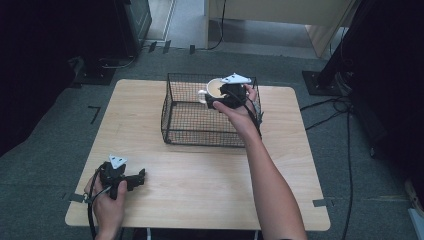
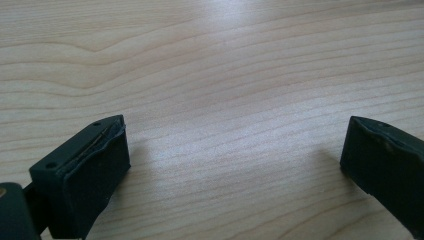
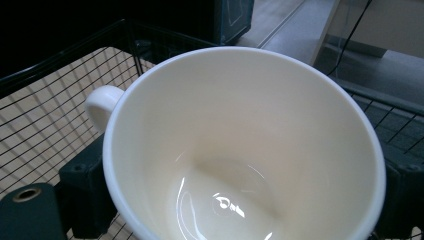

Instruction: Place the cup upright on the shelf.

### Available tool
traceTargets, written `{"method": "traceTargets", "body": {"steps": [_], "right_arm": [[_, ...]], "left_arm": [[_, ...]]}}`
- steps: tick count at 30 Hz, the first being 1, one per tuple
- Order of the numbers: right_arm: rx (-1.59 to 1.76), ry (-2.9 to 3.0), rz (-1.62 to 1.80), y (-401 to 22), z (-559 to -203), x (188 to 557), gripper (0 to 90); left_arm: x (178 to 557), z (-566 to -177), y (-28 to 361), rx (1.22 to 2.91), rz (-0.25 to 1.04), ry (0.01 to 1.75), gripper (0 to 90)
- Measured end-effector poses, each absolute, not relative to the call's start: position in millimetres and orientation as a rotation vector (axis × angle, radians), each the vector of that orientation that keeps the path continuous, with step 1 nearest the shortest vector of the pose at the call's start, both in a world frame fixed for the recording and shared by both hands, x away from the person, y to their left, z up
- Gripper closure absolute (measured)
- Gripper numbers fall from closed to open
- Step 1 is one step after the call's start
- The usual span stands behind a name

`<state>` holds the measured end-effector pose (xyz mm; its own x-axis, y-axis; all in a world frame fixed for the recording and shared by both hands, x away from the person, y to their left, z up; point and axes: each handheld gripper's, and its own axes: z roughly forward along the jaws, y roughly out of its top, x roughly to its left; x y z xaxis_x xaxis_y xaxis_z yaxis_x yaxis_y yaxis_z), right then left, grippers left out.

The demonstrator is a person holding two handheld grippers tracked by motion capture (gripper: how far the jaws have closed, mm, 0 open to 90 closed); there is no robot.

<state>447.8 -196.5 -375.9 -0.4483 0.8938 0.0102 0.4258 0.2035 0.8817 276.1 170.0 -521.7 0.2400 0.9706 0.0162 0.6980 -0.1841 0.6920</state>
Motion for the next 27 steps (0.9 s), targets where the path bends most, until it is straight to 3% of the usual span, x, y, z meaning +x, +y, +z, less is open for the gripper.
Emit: {"method": "traceTargets", "body": {"steps": [8,27], "right_arm": [[1.22,1.967,1.15,-199.1,-380.8,465.0,9.2],[1.115,2.138,1.024,-182.8,-436.8,488.5,9.2]], "left_arm": [[276.0,-521.6,170.0,1.954,0.628,1.521,0.0],[276.0,-521.7,170.0,1.954,0.628,1.521,0.0]]}}
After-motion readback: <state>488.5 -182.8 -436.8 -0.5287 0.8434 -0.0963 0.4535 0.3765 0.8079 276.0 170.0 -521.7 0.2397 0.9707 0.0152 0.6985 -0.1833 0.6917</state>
